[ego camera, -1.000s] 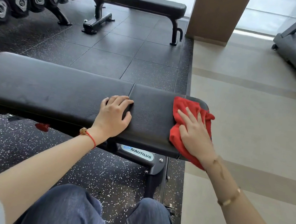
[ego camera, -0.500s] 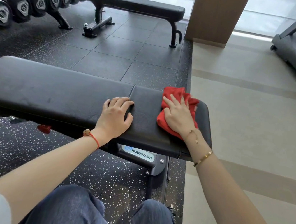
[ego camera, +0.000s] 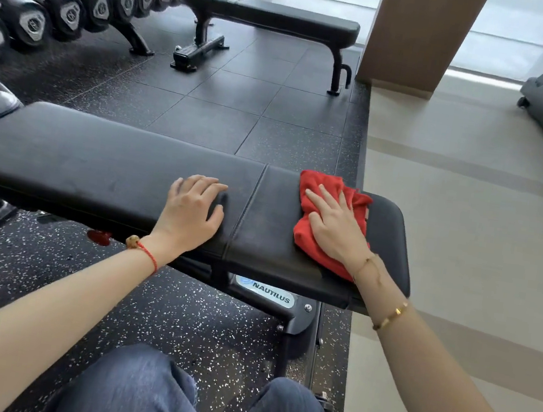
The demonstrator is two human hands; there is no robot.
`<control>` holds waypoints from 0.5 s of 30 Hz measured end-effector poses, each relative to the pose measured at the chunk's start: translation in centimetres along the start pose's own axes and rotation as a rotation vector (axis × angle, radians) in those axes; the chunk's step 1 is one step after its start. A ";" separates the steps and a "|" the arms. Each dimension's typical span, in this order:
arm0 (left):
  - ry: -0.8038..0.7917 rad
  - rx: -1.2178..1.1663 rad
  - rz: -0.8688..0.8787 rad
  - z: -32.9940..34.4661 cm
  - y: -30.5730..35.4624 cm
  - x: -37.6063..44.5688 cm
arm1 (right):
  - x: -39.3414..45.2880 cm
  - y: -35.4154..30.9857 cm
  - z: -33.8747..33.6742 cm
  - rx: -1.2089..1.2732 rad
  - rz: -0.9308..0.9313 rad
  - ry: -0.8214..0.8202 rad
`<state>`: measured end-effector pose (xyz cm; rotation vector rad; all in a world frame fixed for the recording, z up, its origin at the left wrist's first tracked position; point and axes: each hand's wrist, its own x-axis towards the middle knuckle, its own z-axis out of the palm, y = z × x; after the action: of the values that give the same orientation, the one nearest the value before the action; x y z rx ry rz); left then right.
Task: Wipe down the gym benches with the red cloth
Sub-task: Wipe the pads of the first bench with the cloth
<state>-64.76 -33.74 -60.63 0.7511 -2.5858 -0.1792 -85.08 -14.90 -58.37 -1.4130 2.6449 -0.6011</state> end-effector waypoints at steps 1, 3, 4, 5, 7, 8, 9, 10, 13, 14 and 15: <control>-0.004 0.009 -0.022 0.0 -0.5 0.0 | 1.2 -0.4 0.3 -0.005 0.022 -0.010; -0.006 0.008 -0.050 0.1 -0.9 -0.1 | 3.4 -2.1 1.1 -0.023 0.019 -0.032; 0.001 0.006 -0.059 0.1 -0.9 -0.1 | 4.2 -3.3 1.7 -0.036 -0.011 -0.042; 0.015 -0.001 -0.071 0.1 -0.8 -0.1 | 4.7 -4.6 2.3 -0.045 -0.051 -0.053; 0.056 -0.027 -0.102 0.0 -0.6 -0.2 | 5.0 -7.1 3.5 -0.032 -0.123 -0.064; 0.073 -0.034 -0.110 0.0 -0.6 -0.3 | 4.6 -8.1 4.1 -0.023 -0.157 -0.060; 0.082 -0.036 -0.112 0.0 -0.5 -0.4 | 4.0 -8.8 4.4 -0.014 -0.190 -0.050; 0.085 -0.038 -0.112 0.0 -0.5 -0.4 | 3.2 -9.1 4.6 -0.003 -0.221 -0.040; 0.082 -0.036 -0.115 0.1 -0.5 -0.4 | 0.4 -7.9 4.2 0.035 -0.277 -0.027; 0.080 -0.035 -0.114 0.2 -0.6 -0.4 | -0.5 -6.9 3.8 0.043 -0.279 -0.021; 0.077 -0.037 -0.113 0.2 -0.6 -0.4 | -1.0 -5.8 3.3 0.046 -0.272 -0.014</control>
<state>-64.24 -34.04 -61.16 0.8736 -2.4623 -0.2270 -79.11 -17.93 -59.37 -1.7714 2.4293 -0.6677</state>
